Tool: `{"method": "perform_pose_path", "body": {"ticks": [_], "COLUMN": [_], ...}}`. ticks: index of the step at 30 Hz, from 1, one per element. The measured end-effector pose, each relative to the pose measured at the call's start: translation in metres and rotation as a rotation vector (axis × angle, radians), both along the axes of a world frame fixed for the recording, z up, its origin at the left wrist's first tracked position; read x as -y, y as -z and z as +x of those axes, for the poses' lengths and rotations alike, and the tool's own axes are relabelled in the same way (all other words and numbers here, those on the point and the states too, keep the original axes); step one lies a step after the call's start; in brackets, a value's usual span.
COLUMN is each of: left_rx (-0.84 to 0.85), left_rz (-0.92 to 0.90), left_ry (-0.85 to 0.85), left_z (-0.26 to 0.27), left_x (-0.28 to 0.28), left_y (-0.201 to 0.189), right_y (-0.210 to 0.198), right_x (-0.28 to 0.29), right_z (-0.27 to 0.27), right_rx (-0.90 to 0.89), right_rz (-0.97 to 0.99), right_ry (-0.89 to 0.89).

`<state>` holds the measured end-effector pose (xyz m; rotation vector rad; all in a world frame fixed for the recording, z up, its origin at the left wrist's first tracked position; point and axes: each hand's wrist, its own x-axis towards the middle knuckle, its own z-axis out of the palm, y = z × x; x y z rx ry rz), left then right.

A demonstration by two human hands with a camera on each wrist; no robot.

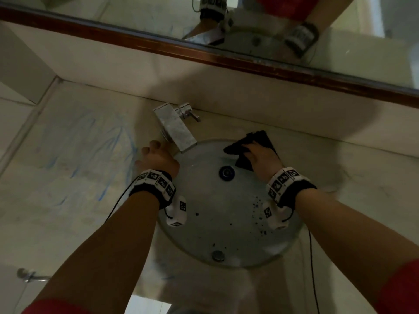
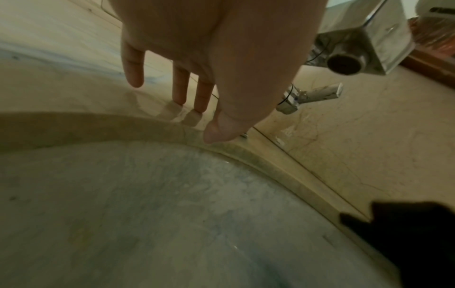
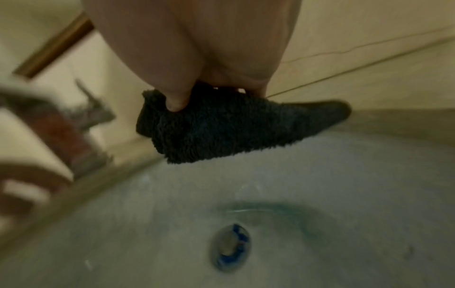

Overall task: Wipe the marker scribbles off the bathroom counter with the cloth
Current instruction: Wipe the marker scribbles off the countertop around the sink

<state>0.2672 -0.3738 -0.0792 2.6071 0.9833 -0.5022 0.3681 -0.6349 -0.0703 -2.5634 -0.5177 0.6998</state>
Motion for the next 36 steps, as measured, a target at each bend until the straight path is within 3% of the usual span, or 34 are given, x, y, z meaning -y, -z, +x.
{"method": "perform_pose_path", "body": {"ticks": [5,8,10,13,16,18,20,30,36], "left_rx": [-0.014,-0.031,-0.035,-0.017,0.007,0.03,0.046,0.084,0.192], "left_rz": [-0.043,-0.066,-0.061,-0.049,-0.05,-0.037,-0.029,0.124,0.09], "left_ry": [0.014,0.016,0.02,0.023,0.021,0.026,0.019,0.108,0.084], "left_z": [-0.002,-0.001,0.0,0.0,-0.001,-0.003,-0.003,0.005,0.005], "left_x": [-0.001,0.0,0.0,0.002,0.002,0.002,0.001,-0.018,-0.022], "left_y": [-0.004,-0.007,-0.008,-0.009,-0.008,-0.005,-0.001,0.012,0.015], "right_y": [-0.026,-0.041,-0.049,-0.053,-0.023,0.008,0.03,0.043,0.046], "right_x": [0.022,0.045,0.059,0.062,0.042,0.027,0.019,-0.005,-0.07], "right_z": [0.008,0.026,0.036,0.034,0.019,0.013,0.013,0.028,0.034], "right_rx": [-0.099,-0.092,0.0,0.171,0.067,-0.028,-0.014,0.14,0.243], "right_rz": [0.445,0.623,0.631,0.497,0.285,-0.11,-0.372,-0.491,-0.43], "right_ry": [0.511,0.711,0.754,0.635,0.421,0.167,0.074,-0.01,-0.263]}}
